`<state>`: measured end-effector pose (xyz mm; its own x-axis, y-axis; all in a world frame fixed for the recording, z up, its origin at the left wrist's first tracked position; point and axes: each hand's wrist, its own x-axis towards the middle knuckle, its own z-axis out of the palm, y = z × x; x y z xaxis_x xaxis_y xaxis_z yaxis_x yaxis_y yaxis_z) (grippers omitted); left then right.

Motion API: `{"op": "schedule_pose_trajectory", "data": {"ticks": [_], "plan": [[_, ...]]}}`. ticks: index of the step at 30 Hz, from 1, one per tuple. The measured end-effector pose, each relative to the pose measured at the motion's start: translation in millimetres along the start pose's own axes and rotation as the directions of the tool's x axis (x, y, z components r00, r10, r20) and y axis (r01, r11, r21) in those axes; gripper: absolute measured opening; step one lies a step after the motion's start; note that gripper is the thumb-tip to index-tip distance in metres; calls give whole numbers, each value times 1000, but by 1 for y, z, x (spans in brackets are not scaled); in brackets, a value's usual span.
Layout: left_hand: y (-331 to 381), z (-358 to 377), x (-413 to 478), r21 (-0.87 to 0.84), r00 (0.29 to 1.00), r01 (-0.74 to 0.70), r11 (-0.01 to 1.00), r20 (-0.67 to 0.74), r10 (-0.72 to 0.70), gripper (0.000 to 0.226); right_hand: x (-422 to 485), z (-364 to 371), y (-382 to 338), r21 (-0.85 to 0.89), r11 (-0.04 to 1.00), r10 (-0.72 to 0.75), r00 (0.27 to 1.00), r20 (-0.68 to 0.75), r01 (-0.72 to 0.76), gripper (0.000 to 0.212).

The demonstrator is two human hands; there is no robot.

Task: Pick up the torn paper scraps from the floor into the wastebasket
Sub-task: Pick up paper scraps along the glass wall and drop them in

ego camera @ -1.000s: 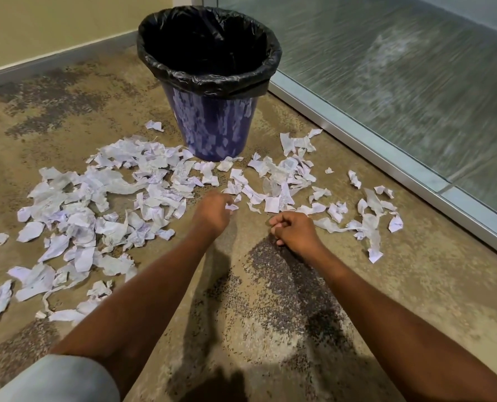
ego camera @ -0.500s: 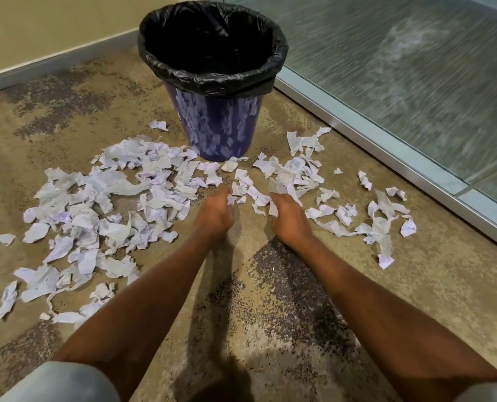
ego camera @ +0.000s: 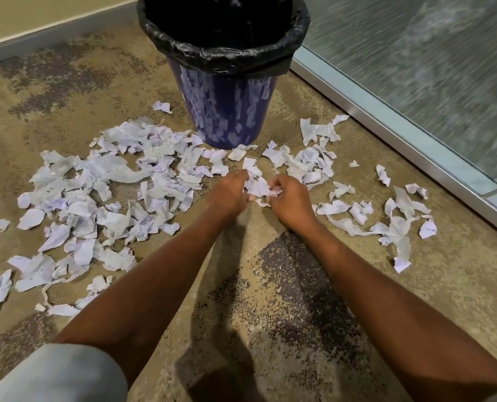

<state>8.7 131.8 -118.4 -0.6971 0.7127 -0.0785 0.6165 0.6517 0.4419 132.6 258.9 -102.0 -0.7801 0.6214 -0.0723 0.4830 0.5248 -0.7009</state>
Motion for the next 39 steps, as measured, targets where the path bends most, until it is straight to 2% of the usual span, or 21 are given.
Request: {"op": "schedule_pose_trajectory", "data": {"ticks": [2, 4, 6, 8, 12, 14, 17, 20, 25, 28, 30, 32, 35, 39], "plan": [[-2, 3, 2, 4, 997, -18, 1000, -77, 18, 43, 10, 1, -5, -6, 999, 50, 986, 159, -49, 69], [-5, 6, 2, 3, 991, -36, 999, -129, 36, 29, 20, 7, -4, -86, 996, 44, 968, 246, -24, 106], [-7, 6, 1, -1, 989, -41, 999, -142, 41, 22, 28, 12, -3, -139, 990, 22, 961, 276, 17, 116], [-7, 5, 1, -8, 990, -45, 999, -133, 43, 22, 36, 14, -4, -182, 983, 17, 961, 276, 34, 106], [-5, 2, 3, -65, 995, -1, 998, -95, -5, 47, 45, 14, -4, -128, 989, -40, 972, 231, 71, 56], [-5, -1, 6, -47, 998, -43, 998, -56, 40, 58, 43, 14, -8, -97, 992, -58, 974, 219, 81, 41], [-4, -7, 12, 9, 997, -76, 997, 18, 76, 47, 36, 16, -17, -99, 991, -71, 975, 209, 93, 27], [-1, -10, 9, 1, 996, -83, 997, 10, 83, 36, 28, 20, -21, -71, 996, -43, 984, 175, 56, 18], [2, -8, -7, -21, 995, -100, 995, -14, 100, 15, 11, 25, -21, -9, 1000, -24, 991, 133, 25, 24], [4, -6, -16, -157, 995, -100, 982, -26, 97, 7, 3, 29, -17, 101, 994, 34, 993, 116, -46, 19], [5, -7, -22, -286, 999, -36, 957, 11, 41, 13, -4, 27, -15, 259, 948, 147, 977, 152, -183, 17], [8, -10, -28, -448, 994, 75, 891, 101, -33, 16, -11, 24, -15, 413, 853, 231, 941, 246, -317, 19], [13, -17, -40, -670, 970, 225, 708, 224, -95, 21, -18, 15, -16, 518, 767, 258, 921, 291, -378, 26], [32, -38, -43, -763, 964, 260, 591, 243, -110, 16, -24, -14, -38, 624, 659, 275, 907, 320, -420, 27]]}}
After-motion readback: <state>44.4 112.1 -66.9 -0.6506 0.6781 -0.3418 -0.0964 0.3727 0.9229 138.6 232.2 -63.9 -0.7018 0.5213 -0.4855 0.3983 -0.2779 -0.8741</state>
